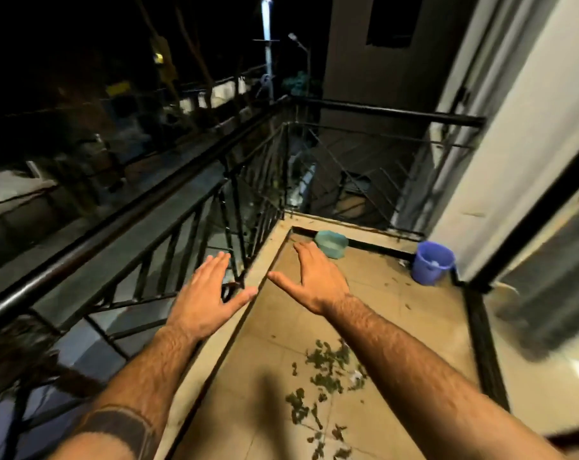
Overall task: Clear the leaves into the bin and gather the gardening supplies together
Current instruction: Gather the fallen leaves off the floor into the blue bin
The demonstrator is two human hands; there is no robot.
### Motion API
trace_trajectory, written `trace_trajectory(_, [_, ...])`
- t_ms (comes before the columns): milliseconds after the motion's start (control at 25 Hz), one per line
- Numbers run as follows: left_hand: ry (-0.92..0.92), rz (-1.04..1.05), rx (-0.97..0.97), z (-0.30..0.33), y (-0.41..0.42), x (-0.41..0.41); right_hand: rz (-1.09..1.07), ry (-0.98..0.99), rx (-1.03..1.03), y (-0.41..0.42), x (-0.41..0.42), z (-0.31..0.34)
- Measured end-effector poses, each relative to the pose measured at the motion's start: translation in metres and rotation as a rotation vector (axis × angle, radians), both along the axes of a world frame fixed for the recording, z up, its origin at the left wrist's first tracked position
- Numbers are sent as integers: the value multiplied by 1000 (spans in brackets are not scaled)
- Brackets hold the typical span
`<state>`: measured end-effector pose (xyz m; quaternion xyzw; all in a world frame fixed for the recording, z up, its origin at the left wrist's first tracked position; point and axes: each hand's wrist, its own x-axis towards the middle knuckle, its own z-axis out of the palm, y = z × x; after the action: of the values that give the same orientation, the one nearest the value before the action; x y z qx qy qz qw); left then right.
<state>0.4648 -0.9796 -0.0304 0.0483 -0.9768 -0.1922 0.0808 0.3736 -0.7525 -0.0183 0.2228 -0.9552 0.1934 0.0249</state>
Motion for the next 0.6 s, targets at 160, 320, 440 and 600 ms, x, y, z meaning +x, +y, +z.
trace_trajectory(160, [-30, -110, 28, -6, 31, -22, -157, -10, 48, 45, 11, 3])
trace_trajectory(320, [-56, -171, 4, -19, 62, -36, -253, -52, 72, 87, 13, 1])
trace_trajectory(440, [-62, -188, -32, -19, 78, -49, -290, -48, 90, 111, 14, 4])
trace_trajectory(600, [-56, -215, -83, -12, 100, -67, -325, -35, 81, 142, 17, 4])
